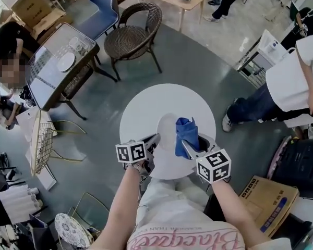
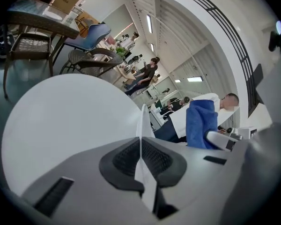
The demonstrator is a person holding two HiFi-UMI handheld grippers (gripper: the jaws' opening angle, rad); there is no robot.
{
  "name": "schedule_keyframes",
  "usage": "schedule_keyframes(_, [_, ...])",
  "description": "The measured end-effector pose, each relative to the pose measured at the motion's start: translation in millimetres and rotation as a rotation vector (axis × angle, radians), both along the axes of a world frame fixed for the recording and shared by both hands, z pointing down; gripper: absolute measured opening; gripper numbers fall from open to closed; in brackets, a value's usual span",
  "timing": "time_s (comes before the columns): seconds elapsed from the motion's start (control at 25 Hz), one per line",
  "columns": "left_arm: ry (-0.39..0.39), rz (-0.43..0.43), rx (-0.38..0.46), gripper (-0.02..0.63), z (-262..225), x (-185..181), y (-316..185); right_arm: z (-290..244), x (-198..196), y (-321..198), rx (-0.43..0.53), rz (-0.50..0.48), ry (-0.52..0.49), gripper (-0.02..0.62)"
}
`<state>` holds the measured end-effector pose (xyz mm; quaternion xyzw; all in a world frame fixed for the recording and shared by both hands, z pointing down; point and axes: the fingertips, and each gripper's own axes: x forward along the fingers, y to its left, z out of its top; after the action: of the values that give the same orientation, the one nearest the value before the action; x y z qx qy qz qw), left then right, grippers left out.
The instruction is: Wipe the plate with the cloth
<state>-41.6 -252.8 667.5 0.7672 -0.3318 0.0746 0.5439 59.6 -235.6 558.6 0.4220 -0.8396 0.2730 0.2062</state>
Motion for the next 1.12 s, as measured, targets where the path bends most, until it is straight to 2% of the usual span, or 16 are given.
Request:
schedule_keyframes(0.36, [-0.005, -0.04, 0.156, 0.017, -71.0, 0.3, 0.7, -62.3, -7.2, -4.0, 0.133, -0.065, -0.017, 0.161])
schedule_keyframes(0.6, [-0.014, -0.027, 0.26, 0.017, -120.2, 3.7, -2.6, -111.1, -11.3, -9.6, 0.227, -0.094, -0.03, 0.161])
schedule_keyframes(0.92, [-0.035, -0.014, 0.418, 0.017, -177.9, 11.4, -0.9, -159.7, -40.5, -12.5, 0.353, -0.159, -0.066, 0.161])
schedule_keyframes(1.12, [-0.03, -0.005, 0.469, 0.017, -193.2, 20.1, 6.6, -174.3, -56.0, -11.6, 0.41, -0.195, -0.078, 0.161])
